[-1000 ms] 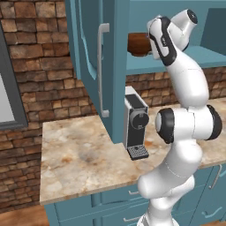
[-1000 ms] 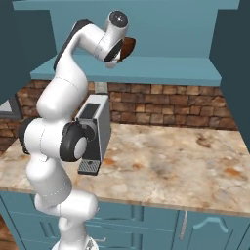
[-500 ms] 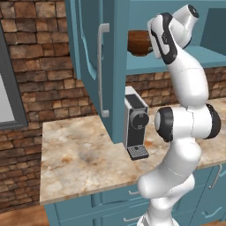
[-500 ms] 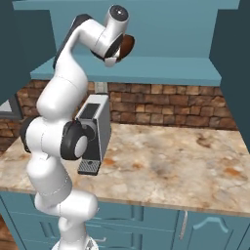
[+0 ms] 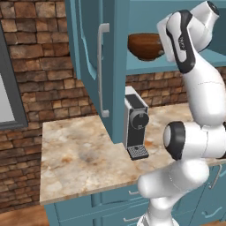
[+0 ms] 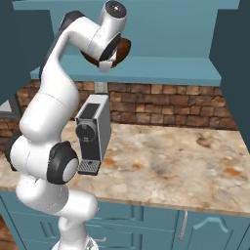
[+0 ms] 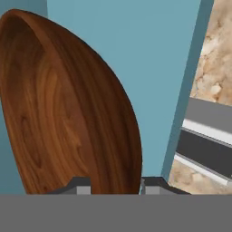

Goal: Pick up the bowls from the cabinet and place each bowl in front of a stool on the dining counter.

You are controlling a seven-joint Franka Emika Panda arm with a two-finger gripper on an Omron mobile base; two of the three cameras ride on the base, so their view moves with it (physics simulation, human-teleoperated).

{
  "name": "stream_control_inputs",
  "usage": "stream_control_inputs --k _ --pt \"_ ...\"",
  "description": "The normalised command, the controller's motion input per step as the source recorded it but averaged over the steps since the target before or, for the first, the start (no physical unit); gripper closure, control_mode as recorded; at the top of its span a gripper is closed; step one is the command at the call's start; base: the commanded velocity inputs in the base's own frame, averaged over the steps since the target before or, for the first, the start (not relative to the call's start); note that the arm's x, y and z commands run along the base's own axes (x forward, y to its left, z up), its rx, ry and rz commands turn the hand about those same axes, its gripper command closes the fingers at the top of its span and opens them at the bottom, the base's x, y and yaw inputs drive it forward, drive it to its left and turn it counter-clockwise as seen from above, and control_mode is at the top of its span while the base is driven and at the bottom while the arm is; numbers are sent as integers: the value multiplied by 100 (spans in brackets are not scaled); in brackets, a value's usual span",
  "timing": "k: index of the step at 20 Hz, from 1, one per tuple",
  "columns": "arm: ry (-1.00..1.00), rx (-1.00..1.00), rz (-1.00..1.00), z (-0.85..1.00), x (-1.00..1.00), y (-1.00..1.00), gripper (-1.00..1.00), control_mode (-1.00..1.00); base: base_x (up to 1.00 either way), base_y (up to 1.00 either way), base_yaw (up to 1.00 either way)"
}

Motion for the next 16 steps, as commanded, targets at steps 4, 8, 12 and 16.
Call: stream_control_inputs --k 4,8,12,16 --pt "0 0 0 -7 -100 0 100 -100 0 0 0" --pt "0 0 0 -7 -100 0 100 -100 0 0 0" --pt "5 0 0 0 -100 4 100 -100 0 0 0" --pt "14 0 0 -1 -100 13 100 -100 0 0 0"
